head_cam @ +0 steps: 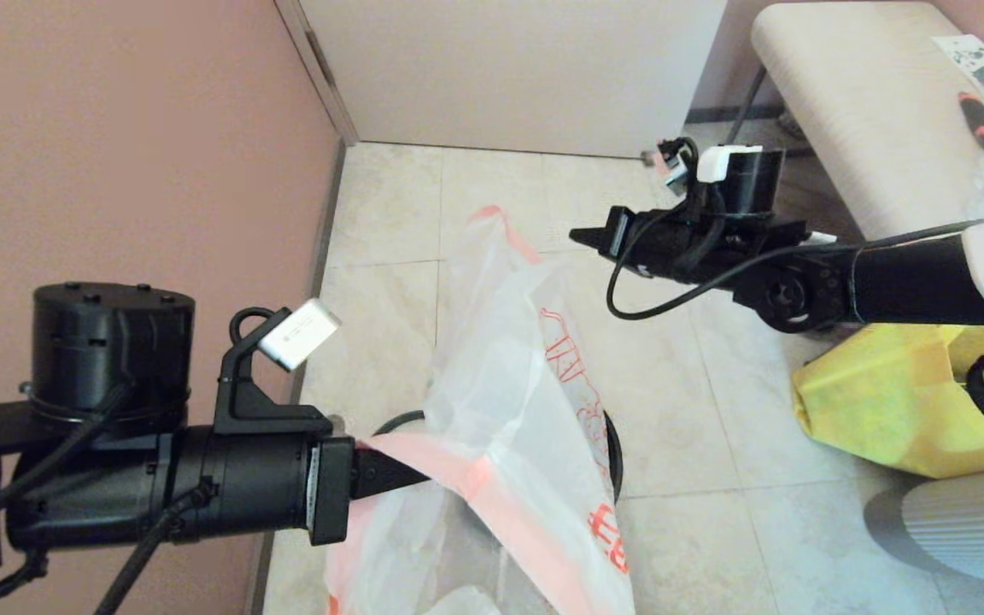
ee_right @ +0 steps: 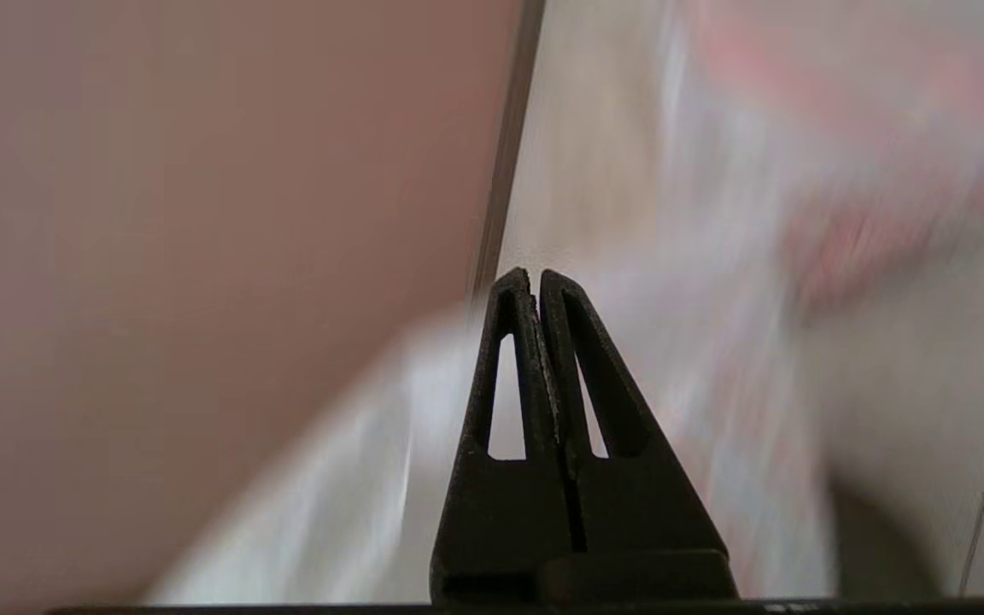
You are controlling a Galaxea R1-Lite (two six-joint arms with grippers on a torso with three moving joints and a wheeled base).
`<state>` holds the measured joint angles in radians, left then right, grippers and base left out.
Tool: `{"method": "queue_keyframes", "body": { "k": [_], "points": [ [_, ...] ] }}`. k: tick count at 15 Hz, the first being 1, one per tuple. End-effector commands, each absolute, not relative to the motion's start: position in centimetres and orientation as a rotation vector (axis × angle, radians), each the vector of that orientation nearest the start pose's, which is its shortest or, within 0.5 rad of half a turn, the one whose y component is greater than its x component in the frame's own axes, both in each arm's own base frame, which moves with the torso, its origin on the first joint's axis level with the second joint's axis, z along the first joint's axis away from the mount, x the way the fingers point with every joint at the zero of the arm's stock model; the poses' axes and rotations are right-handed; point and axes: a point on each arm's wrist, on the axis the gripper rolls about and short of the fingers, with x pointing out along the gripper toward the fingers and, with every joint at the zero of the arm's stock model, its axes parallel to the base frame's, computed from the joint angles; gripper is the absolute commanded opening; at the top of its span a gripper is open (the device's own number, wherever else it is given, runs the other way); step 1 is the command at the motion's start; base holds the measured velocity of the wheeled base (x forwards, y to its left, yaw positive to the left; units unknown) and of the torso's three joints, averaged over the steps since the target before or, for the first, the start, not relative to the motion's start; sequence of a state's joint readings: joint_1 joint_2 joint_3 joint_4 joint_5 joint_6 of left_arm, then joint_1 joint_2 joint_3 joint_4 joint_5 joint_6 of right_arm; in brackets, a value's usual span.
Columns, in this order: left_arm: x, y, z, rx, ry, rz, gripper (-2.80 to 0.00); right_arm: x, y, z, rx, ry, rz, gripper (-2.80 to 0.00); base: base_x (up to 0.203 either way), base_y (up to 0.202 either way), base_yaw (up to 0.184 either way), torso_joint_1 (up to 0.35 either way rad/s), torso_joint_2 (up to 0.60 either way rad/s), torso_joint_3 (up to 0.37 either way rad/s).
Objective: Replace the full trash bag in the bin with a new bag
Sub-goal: Put the new garbage bag on the trash can
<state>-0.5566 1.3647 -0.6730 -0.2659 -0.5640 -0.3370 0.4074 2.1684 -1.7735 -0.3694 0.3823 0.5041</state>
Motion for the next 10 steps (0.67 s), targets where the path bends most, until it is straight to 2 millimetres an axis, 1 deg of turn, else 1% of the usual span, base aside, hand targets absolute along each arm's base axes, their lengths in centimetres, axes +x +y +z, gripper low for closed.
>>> {"method": "queue_keyframes", "body": {
  "k": [1, 2, 3, 6, 7, 8, 9, 10],
  "points": [
    [17.2, -12.1, 20.0, -0.303, 0.631, -1.032, -2.8, 44.3, 19.6, 24.3, 0.483, 0.167, 0.755, -2.8, 0.0, 0.0, 0.0, 0.0, 0.0, 0.0],
    [17.3, -12.1, 19.9, -0.304, 0.636, -1.03, -2.8, 45.3, 20.1, 23.1, 0.483, 0.179, 0.759, -2.8, 0.0, 0.0, 0.0, 0.0, 0.0, 0.0],
    [17.3, -12.2, 19.9, -0.303, 0.636, -1.029, -2.8, 46.0, 21.0, 21.3, 0.478, 0.219, 0.788, -2.8, 0.0, 0.0, 0.0, 0.0, 0.0, 0.0],
    [17.3, -12.1, 19.8, -0.302, 0.638, -1.032, -2.8, 47.4, 23.2, 15.6, 0.453, 0.311, 0.824, -2.8, 0.0, 0.0, 0.0, 0.0, 0.0, 0.0],
    [17.3, -12.1, 19.8, -0.303, 0.637, -1.031, -2.8, 47.5, 24.0, 14.4, 0.447, 0.317, 0.844, -2.8, 0.0, 0.0, 0.0, 0.0, 0.0, 0.0],
    [17.3, -12.1, 19.8, -0.302, 0.638, -1.032, -2.8, 47.3, 24.9, 13.5, 0.443, 0.323, 0.862, -2.8, 0.0, 0.0, 0.0, 0.0, 0.0, 0.0],
    [17.3, -12.0, 19.9, -0.305, 0.633, -1.032, -2.8, 47.0, 25.3, 13.3, 0.44, 0.338, 0.869, -2.8, 0.0, 0.0, 0.0, 0.0, 0.0, 0.0],
    [17.4, -11.8, 19.9, -0.308, 0.626, -1.028, -2.8, 46.5, 25.4, 13.9, 0.439, 0.357, 0.871, -2.8, 0.0, 0.0, 0.0, 0.0, 0.0, 0.0]
  ]
}}
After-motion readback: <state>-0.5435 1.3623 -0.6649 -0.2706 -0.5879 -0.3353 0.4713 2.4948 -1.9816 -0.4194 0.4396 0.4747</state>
